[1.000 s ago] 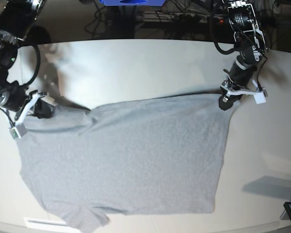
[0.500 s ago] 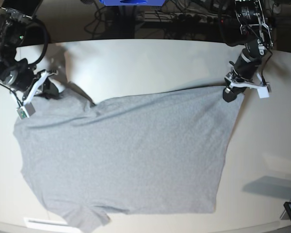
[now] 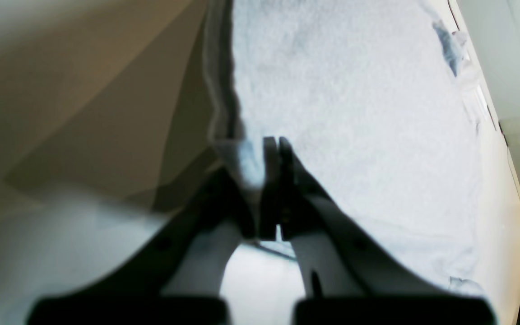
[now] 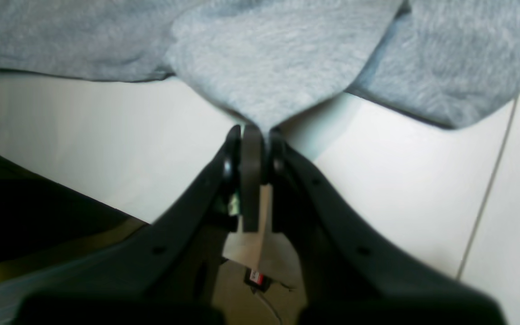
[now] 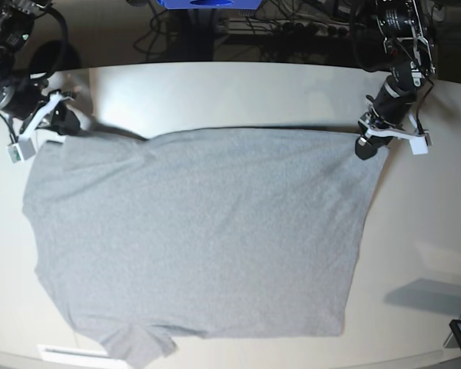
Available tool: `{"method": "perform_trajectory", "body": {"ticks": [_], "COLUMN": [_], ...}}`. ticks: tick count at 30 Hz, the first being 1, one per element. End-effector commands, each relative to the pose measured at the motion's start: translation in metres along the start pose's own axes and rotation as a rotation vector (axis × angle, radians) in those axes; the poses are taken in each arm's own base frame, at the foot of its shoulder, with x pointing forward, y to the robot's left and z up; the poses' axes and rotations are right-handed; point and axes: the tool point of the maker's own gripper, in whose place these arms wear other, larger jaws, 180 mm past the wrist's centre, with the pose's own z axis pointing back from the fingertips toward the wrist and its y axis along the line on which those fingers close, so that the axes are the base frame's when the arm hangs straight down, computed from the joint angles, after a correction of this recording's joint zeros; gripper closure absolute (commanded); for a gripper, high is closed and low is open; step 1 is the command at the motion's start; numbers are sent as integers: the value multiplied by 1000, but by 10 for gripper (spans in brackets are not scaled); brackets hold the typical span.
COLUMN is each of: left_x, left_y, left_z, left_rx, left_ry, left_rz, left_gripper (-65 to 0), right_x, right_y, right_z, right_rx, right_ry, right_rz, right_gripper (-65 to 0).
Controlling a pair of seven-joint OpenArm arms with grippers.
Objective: Fold the T-shirt properly
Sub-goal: 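Drag the shirt with both grippers, folding the collar edge under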
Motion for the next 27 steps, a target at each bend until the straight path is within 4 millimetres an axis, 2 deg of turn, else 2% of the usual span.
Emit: {"method": "perform_trajectory", "body": {"ticks": [1,4,8,15,19,23,27], "left_x": [11,2,-11,-10,-8,-1,4], "left_y": [-4,-6,-11,-10,-9,-26,-39], "left_z": [2,-1,-6,-5,-4,2,7], "left_rx": [-14,1,-1,0,3,-34,-61], "left_ry": [-30,-5,30,25,22,-2,-21], "left_rz": [-29,-85,-119,-114,-118,-144,-166], "left_gripper": [0,0,0,0,0,0,0], "right_x": [14,14,13,8,15,30,43], "right_y": [4,11,12,20,25,36,38], "right_z": [7,14,15,17,20,27,32], "right_rx": [2,-7,-10,34,71,156,192], "right_ry": [-49,-52,-51,-58,-86,-138,-165], "right_rz": [35,67,71,55,-20,-133,-198], "right_gripper": [0,0,0,0,0,0,0]}}
